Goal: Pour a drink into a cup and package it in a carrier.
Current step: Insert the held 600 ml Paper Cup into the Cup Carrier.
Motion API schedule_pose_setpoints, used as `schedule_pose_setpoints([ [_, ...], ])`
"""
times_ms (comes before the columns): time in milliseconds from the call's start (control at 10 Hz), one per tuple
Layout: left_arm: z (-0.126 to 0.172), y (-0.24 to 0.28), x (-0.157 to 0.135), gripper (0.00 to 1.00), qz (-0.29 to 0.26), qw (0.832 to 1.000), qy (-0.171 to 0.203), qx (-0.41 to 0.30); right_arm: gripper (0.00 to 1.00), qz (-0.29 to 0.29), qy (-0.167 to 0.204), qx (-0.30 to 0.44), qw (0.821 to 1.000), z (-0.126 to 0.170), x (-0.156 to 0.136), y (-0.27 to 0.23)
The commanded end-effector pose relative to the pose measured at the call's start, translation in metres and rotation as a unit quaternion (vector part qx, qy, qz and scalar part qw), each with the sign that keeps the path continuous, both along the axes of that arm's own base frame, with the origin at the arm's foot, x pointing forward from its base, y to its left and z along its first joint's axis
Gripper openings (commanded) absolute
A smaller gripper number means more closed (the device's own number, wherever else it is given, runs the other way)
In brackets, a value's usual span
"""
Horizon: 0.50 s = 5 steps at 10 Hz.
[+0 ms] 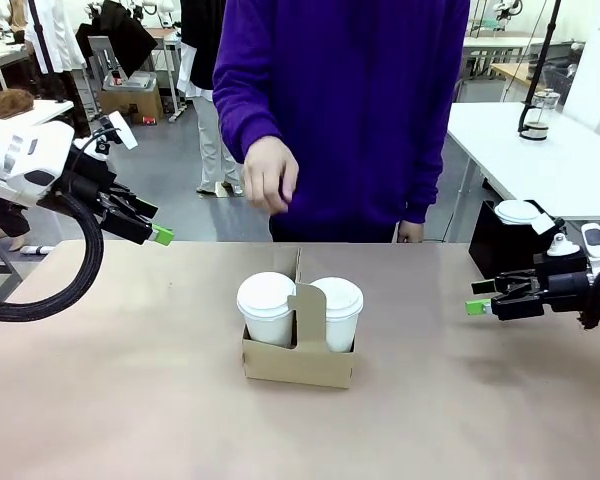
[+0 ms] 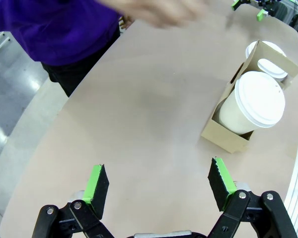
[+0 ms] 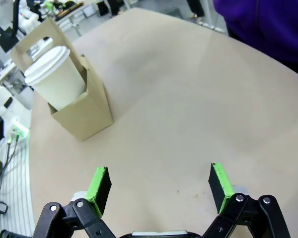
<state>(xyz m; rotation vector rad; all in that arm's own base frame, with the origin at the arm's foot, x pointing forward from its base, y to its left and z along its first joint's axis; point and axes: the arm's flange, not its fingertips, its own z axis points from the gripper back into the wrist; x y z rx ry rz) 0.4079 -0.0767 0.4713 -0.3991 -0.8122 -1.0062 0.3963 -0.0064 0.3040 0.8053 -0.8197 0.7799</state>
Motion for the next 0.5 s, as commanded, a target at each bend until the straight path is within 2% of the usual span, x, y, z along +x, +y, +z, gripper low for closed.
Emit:
schedule_pose_setpoints([
  [0,0.0005,-0.0003,0.0010,1.00,0.002,1.000,0.004,-0.004,1.00,0.005,-0.014,0.003,1.000,-0.0001,-0.0003,-0.0034],
  [400,0.0005,-0.0003,0.0010,1.00,0.002,1.000,0.004,-0.004,1.00,0.005,-0.014,0.003,1.000,-0.0001,-0.0003,-0.0034],
])
